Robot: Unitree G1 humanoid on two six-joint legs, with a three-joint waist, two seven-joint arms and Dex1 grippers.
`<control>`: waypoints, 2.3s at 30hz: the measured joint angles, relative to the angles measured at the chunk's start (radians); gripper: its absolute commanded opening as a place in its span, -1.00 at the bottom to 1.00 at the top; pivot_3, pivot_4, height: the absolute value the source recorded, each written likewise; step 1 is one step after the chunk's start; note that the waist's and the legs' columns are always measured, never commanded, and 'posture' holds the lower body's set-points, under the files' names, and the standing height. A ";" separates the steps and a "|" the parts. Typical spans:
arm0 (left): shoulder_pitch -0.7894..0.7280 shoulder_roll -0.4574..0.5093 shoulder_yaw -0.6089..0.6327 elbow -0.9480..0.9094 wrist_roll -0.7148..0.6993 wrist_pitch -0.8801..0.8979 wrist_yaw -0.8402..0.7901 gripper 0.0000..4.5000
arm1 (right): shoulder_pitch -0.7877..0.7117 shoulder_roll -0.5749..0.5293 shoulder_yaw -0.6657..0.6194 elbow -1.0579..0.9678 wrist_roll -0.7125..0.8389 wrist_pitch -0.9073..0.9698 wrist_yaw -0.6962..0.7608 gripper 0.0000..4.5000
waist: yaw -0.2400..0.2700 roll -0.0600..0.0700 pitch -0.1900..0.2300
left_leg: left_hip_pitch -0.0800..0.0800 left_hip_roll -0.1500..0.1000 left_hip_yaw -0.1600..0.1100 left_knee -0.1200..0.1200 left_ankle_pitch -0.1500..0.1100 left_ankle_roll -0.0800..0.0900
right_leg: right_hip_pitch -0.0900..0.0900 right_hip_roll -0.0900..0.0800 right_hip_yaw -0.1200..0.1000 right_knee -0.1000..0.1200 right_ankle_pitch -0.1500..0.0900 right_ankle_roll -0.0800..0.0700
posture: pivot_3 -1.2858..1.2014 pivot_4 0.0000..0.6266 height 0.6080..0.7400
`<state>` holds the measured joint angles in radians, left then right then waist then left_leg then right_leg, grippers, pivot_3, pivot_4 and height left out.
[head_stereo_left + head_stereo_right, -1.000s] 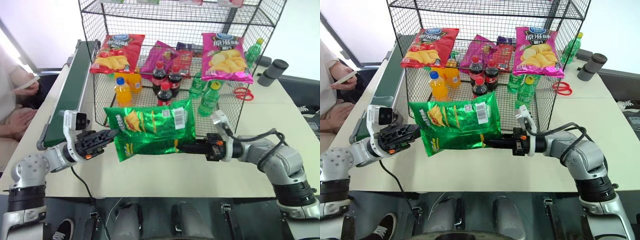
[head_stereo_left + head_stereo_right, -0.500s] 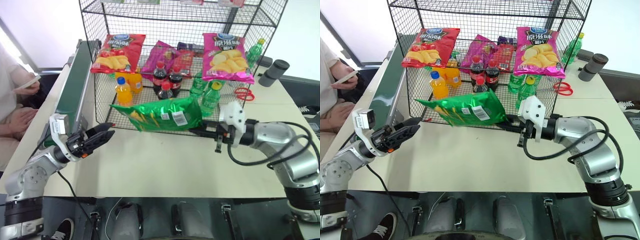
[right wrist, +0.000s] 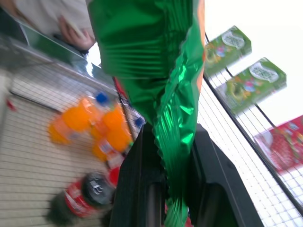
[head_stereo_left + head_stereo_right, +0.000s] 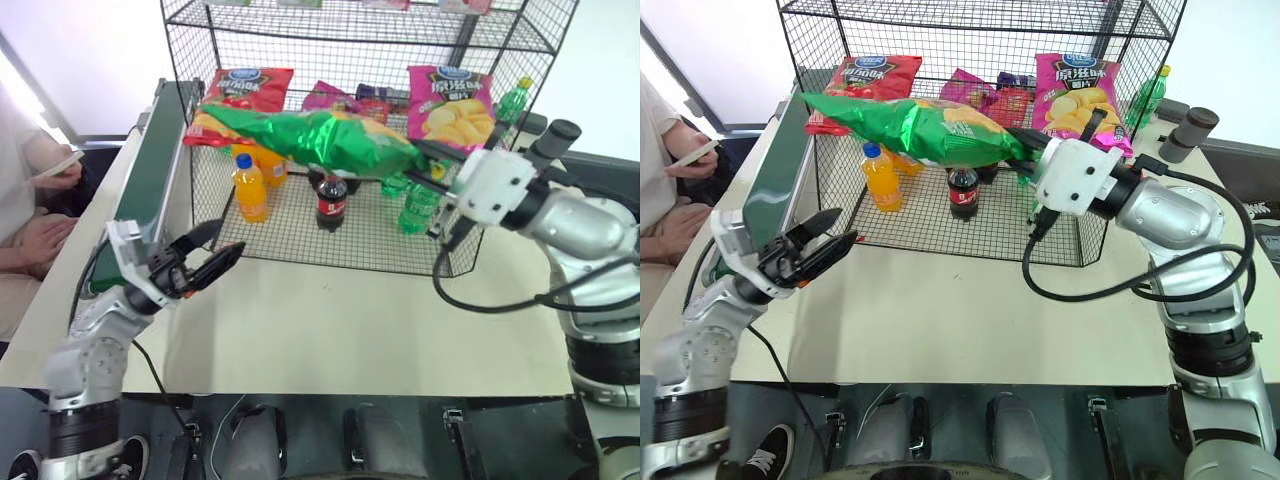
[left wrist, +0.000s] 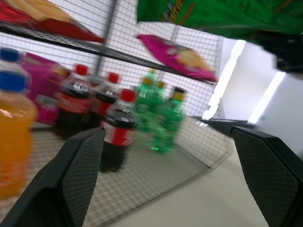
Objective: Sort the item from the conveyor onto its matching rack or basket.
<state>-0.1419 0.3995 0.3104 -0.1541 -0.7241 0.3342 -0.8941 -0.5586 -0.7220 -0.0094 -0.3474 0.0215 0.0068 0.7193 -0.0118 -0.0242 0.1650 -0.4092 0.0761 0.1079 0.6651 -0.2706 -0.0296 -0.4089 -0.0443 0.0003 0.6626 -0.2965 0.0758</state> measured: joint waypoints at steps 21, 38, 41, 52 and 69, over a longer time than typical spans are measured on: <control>0.033 -0.117 -0.147 -0.092 0.197 -0.221 0.180 1.00 | -0.289 0.165 0.209 0.518 -0.688 0.053 -0.456 -0.98 | -0.009 0.001 0.000 | 0.001 0.002 0.004 0.000 0.001 -0.002 | -0.002 0.002 0.001 0.002 0.000 0.000 | 0.03 -0.52 1.00; 0.031 -0.129 -0.164 -0.082 0.207 -0.257 0.198 1.00 | -0.316 0.257 0.211 0.545 -0.674 0.191 -0.476 -0.98 | -0.007 0.001 0.000 | 0.000 0.002 0.004 -0.001 0.001 -0.002 | -0.002 0.002 0.001 0.002 0.000 0.000 | 0.03 -0.52 1.00; 0.031 -0.130 -0.177 -0.082 0.211 -0.259 0.199 1.00 | -0.316 0.278 0.214 0.545 -0.664 0.207 -0.473 -0.98 | -0.008 0.001 0.000 | 0.000 0.002 0.003 -0.001 0.001 -0.002 | -0.002 0.002 0.001 0.002 0.000 0.000 | 0.03 -0.52 1.00; 0.030 -0.137 -0.181 -0.082 0.213 -0.263 0.207 1.00 | -0.312 0.295 0.221 0.534 -0.629 0.238 -0.442 0.46 | -0.008 0.001 0.000 | 0.000 0.002 0.003 -0.001 0.001 -0.002 | -0.002 0.002 0.001 0.002 0.000 0.000 | 0.03 -0.52 1.00; 0.030 -0.165 -0.219 -0.081 0.233 -0.278 0.217 1.00 | -0.281 0.310 0.174 0.341 -0.365 0.389 -0.168 0.84 | -0.007 0.001 0.000 | 0.000 0.003 0.003 -0.001 0.001 -0.002 | -0.002 0.003 0.001 0.002 0.000 0.000 | 0.03 -0.52 1.00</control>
<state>-0.1123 0.2347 0.0909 -0.2356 -0.4914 0.0557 -0.6769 -0.8393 -0.4123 0.1651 -0.0059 -0.3439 0.3961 0.5515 -0.0185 -0.0231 0.1654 -0.4091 0.0787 0.1104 0.6641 -0.2695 -0.0316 -0.4112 -0.0416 0.0013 0.6647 -0.2964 0.0761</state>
